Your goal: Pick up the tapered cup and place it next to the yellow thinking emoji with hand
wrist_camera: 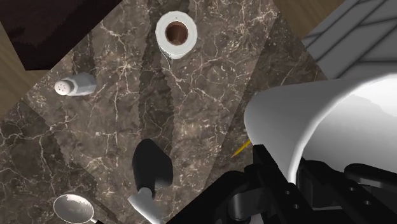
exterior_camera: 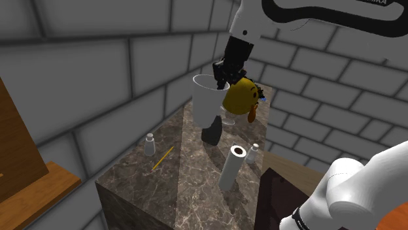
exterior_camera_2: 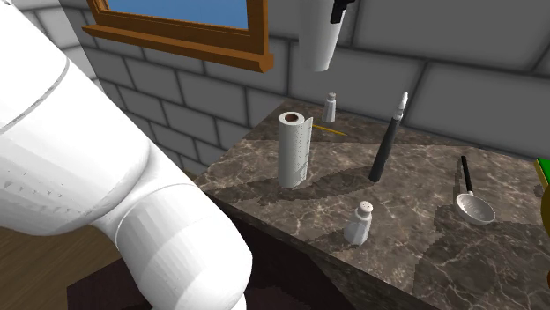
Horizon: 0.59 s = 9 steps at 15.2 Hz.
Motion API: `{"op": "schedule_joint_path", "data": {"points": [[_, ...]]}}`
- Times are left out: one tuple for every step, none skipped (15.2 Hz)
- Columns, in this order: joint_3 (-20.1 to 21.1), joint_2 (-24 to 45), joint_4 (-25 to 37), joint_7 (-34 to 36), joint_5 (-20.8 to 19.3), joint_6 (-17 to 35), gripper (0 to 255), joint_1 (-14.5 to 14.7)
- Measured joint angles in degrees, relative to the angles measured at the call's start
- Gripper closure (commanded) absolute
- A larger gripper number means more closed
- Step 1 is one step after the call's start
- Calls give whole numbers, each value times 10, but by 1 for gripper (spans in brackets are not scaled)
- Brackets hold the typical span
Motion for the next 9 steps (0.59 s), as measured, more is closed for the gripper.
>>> {"op": "schedule_joint_path", "data": {"points": [[0, 1, 10, 1, 0, -8, 255, 0], [-1, 6, 23, 2, -1, -17, 255, 0], [-1, 6, 31, 4, -1, -25, 255, 0], [-1, 9, 41, 5, -1, -32, 255, 0], [-1, 10, 49, 6, -1, -39, 255, 0], [-1, 14, 62, 8, -2, -48, 255, 0], [-1, 17, 73, 8, -2, -55, 255, 0], [-1, 21, 84, 9, -3, -62, 255, -1], [-1, 25, 96, 11, -3, -70, 255, 0]]}}
